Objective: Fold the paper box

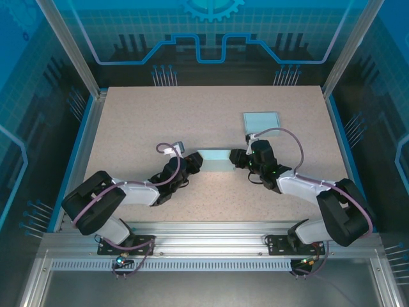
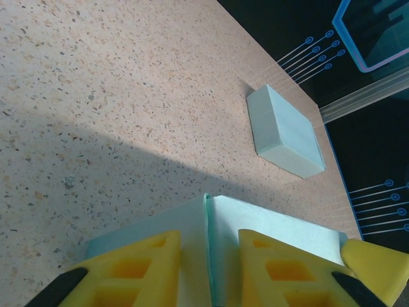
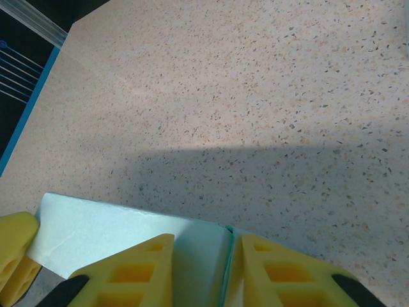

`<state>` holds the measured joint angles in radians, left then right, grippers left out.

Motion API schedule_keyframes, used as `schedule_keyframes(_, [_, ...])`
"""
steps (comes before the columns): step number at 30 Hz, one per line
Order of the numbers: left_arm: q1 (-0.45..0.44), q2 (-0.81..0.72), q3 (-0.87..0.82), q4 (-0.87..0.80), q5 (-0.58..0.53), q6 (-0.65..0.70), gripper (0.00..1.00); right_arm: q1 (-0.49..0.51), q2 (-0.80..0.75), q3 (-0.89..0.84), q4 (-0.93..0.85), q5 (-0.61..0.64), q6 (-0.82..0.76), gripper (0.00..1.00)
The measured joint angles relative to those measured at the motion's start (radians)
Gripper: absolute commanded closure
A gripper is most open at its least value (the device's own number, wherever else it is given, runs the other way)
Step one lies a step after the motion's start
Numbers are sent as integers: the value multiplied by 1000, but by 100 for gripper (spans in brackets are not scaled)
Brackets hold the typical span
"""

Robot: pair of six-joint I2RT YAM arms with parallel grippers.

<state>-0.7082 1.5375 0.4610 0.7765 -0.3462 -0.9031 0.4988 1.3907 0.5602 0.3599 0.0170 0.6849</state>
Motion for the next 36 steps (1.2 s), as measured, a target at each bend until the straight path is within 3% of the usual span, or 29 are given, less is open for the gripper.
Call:
schedule_keyframes(10, [0, 19, -12, 52, 3, -15, 76, -5, 0, -109, 208, 0, 15, 87])
schedule_keyframes(15, [2, 4, -6, 22, 16, 3, 61, -9, -2, -116, 227, 0, 15, 85])
schedule_keyframes(20, [6, -88, 37, -203, 29, 103, 40, -9, -12, -90, 170, 2, 14, 83])
schedule_keyframes(23, [6, -160, 85, -386, 28, 208, 30, -9, -20, -78, 137, 3, 14, 81])
schedule_keyframes(25, [6, -208, 124, -472, 25, 299, 29, -9, -26, -72, 119, 6, 14, 80])
schedule_keyframes(29, [6, -273, 192, -533, 39, 513, 25, -9, -35, -60, 79, 8, 14, 79])
schedule_keyframes(36, [-1, -254, 216, -546, 264, 966, 15, -8, -44, -40, 24, 8, 6, 78])
